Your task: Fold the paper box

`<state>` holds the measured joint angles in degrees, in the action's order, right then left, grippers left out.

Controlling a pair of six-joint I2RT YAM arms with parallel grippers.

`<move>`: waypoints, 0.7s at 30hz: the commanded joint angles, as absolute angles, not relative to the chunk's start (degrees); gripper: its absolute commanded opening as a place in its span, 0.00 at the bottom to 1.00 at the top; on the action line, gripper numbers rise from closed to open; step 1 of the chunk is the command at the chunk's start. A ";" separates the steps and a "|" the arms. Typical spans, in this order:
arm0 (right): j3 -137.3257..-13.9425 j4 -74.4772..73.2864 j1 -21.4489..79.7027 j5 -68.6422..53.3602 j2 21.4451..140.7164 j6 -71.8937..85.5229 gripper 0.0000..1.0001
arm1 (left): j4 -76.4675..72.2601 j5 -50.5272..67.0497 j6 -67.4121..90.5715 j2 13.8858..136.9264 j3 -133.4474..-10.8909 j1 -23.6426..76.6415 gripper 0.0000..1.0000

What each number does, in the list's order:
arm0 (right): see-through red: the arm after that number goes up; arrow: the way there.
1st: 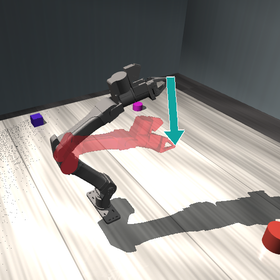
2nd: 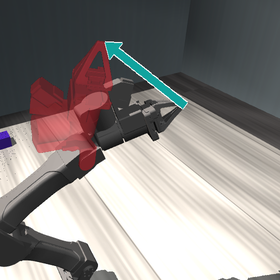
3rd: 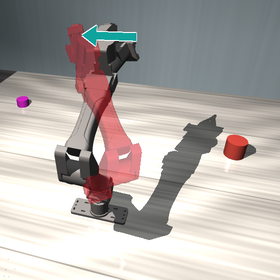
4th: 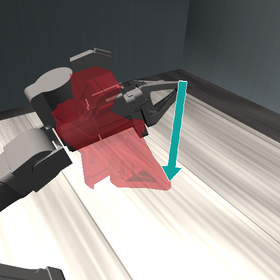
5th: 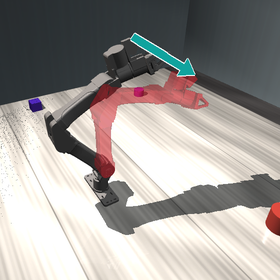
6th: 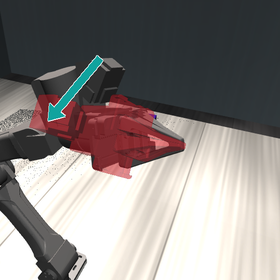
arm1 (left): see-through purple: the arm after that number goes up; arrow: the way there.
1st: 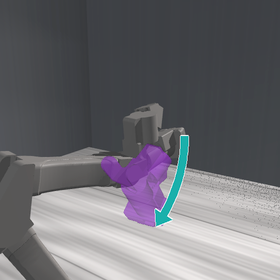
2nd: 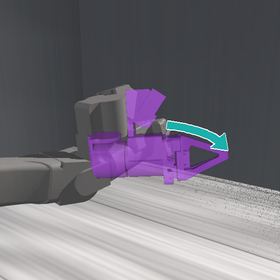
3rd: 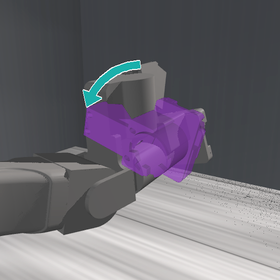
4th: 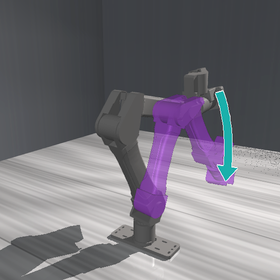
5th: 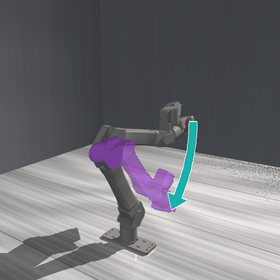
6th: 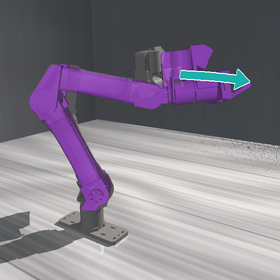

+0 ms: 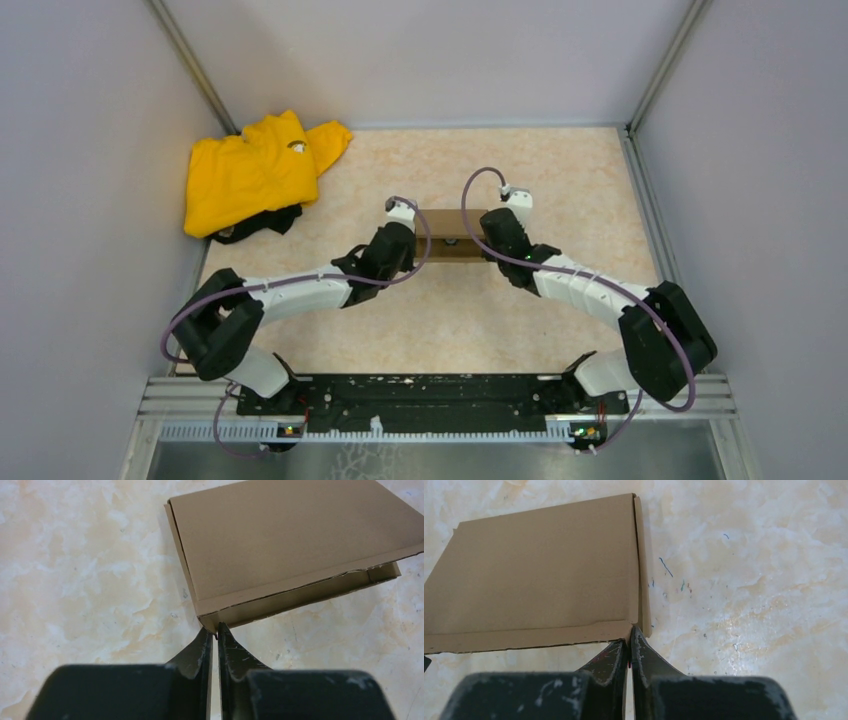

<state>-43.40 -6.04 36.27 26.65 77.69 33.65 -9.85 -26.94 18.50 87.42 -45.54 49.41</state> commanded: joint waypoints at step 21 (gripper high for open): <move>-38.57 -7.56 36.30 20.62 67.95 32.90 0.29 | -6.68 -23.46 21.30 83.90 -41.29 50.10 0.40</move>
